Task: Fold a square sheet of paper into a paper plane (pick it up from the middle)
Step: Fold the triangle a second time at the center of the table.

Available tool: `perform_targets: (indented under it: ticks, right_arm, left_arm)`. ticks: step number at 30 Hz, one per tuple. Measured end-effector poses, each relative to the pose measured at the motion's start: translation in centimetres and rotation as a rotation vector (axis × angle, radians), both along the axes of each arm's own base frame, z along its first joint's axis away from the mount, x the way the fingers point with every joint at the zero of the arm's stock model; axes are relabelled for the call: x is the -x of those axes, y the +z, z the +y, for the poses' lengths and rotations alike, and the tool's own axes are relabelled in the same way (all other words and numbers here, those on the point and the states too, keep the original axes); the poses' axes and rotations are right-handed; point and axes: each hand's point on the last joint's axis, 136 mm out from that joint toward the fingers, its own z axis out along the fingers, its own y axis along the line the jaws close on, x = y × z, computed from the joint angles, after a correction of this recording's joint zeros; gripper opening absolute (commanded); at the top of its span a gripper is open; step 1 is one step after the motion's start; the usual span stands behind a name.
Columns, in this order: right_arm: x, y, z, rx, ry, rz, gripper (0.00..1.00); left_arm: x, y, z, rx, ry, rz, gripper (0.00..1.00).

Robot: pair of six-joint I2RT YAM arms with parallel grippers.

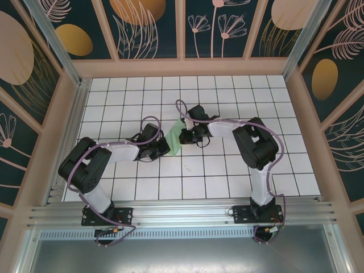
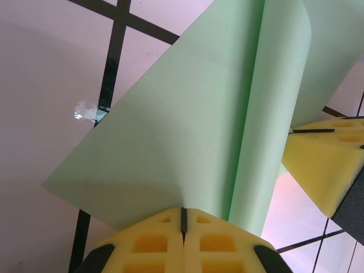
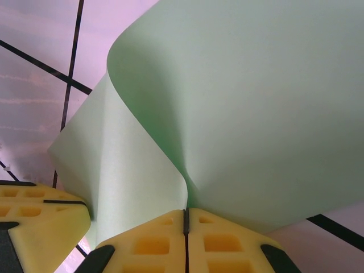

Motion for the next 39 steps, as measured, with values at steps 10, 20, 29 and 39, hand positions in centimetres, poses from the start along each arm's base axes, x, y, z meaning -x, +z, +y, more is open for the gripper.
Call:
perform_targets:
  ticks: [10, 20, 29, 39]
  right_arm:
    - [-0.2, -0.1, -0.2, 0.02, -0.005, 0.0, 0.09]
    - [-0.3, -0.2, -0.2, 0.026, -0.007, 0.002, 0.09]
    - [-0.4, -0.2, -0.1, 0.026, -0.007, 0.003, 0.09]
    - [-0.5, -0.2, 0.0, 0.023, -0.004, 0.008, 0.09]
  left_arm:
    - [-0.9, 3.8, -1.6, 0.096, -0.033, -0.089, 0.16]
    - [-1.0, 4.9, -3.8, 0.203, -0.083, -0.113, 0.12]
    - [-0.3, 2.6, -3.8, 0.168, -0.085, -0.053, 0.09]
    - [0.2, 0.7, -3.7, 0.145, -0.09, -0.009, 0.09]
